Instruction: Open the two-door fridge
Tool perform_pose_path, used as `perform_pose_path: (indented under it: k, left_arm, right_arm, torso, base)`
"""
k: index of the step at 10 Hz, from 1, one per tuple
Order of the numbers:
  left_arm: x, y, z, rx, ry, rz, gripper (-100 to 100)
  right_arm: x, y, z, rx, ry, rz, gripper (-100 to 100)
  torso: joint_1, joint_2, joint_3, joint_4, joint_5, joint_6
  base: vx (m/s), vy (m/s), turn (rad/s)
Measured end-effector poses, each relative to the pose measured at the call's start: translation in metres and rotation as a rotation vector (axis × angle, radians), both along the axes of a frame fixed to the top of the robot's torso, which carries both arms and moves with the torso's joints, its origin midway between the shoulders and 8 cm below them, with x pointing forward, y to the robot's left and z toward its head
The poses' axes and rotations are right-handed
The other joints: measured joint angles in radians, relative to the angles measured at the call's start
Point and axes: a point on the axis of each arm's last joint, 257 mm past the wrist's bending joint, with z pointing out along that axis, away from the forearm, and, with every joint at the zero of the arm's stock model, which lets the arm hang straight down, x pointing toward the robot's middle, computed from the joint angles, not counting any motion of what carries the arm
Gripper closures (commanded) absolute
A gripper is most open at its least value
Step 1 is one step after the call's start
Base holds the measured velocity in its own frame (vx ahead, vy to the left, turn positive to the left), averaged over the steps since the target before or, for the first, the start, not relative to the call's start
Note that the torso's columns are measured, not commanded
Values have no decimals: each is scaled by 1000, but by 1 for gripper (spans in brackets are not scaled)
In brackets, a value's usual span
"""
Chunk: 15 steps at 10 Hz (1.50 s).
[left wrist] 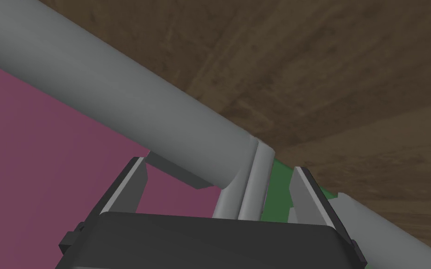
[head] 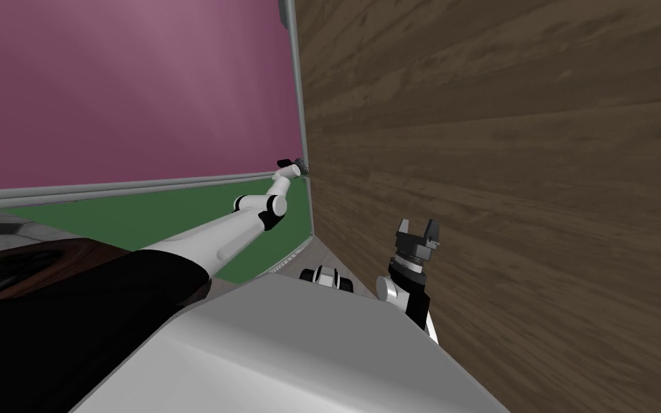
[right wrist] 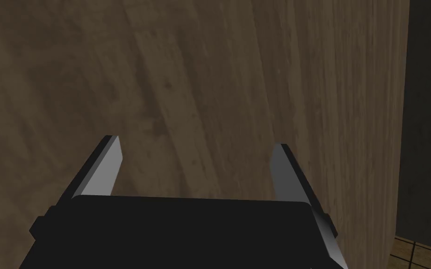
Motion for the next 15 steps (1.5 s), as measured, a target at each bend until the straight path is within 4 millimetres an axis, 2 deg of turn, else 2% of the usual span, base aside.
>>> perform_pose_path:
  k: [2, 3, 4, 5, 6, 7, 9, 12, 15]
  left_arm:
    - [1, 1, 4, -15, 6, -3, -100]
    - [1, 1, 4, -15, 6, -3, 100]
    - [0, 2, 7, -15, 1, -1, 100]
    - [0, -4, 10, -15, -6, -9, 100]
    - [5, -17, 11, -23, -6, -28, 100]
    - [5, -26, 4, -11, 0, -37, 100]
    - [6, -48, 4, -15, 6, -71, 100]
    - [6, -92, 4, -15, 6, -136, 100]
    - [8, -119, 6, -16, 10, -175, 100]
  right_arm:
    - [0, 0, 0, 0, 0, 0, 0]
    - [0, 0, 0, 0, 0, 0, 0]
    - [0, 0, 0, 0, 0, 0, 0]
    - [0, 0, 0, 0, 0, 0, 0]
    - [0, 0, 0, 0, 0, 0, 0]
    - [0, 0, 0, 0, 0, 0, 0]
    - [0, 0, 0, 0, 0, 0, 0]
    - [0, 0, 0, 0, 0, 0, 0]
    - [0, 0, 0, 0, 0, 0, 0]
  torso:
    - [2, 0, 0, 0, 1, 1]
    - [2, 0, 0, 0, 1, 0]
    - [1, -1, -1, -2, 1, 2]
    - [-1, 1, 0, -2, -1, 5]
    - [-2, 3, 1, -4, -1, 8]
    - [-3, -1, 0, -2, -1, 3]
    - [-2, -5, -3, -2, -1, 0]
    - [3, 7, 5, 2, 1, 0]
    - [0, -6, -4, -2, 0, 0]
  base:
    - [2, -10, 5]
    - [2, 1, 19]
    - [-111, 28, -56]
    - [-251, 93, -156]
    - [-242, 81, -95]
    - [-226, 45, -89]
    - [-149, 25, -58]
    - [-266, 57, -129]
    - [-160, 34, -71]
